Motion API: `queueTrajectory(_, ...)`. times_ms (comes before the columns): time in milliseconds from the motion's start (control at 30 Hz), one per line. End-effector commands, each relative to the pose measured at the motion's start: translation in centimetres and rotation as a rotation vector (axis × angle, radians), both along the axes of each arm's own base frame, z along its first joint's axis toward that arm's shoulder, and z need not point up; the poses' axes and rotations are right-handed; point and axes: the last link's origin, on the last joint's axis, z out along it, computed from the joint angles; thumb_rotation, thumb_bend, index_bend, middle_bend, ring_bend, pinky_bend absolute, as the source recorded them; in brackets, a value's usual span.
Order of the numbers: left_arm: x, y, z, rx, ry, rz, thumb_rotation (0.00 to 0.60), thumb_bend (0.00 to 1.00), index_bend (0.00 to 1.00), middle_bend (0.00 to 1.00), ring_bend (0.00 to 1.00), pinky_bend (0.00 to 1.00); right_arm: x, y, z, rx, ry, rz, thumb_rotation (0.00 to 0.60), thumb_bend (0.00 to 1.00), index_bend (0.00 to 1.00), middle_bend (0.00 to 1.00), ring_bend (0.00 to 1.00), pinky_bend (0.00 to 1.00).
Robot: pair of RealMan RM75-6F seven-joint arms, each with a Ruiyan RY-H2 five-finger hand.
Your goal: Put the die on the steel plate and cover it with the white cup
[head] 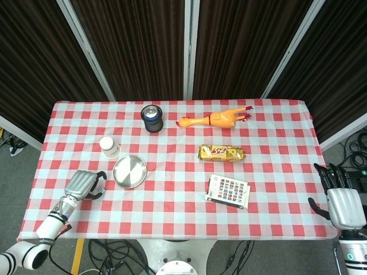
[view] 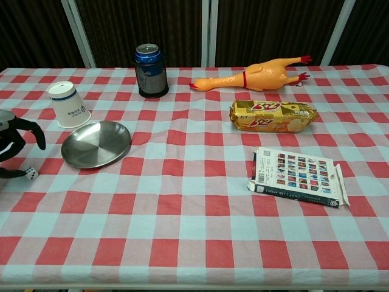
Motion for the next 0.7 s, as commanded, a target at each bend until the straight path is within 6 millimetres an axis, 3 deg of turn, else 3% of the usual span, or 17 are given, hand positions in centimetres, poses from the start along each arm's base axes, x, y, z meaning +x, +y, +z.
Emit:
queueTrajectory(33, -0.4, -0.3, -0.3, -0.003, 0.000, 0.014, 0.600, 0.25, 0.41, 0.78, 0.79, 0.91, 0.0, 0.0, -0.1, 0.004, -0.002, 0.000, 0.600, 0.17, 0.02, 0.15, 0.00, 0.03)
queueTrajectory(700, -1.0, -0.4, -1.8, -0.035, -0.014, 0.030, 0.600, 0.34, 0.47, 0.80, 0.81, 0.91, 0.0, 0.0, -0.3, 0.011, -0.008, -0.009, 0.600, 0.17, 0.02, 0.15, 0.00, 0.03)
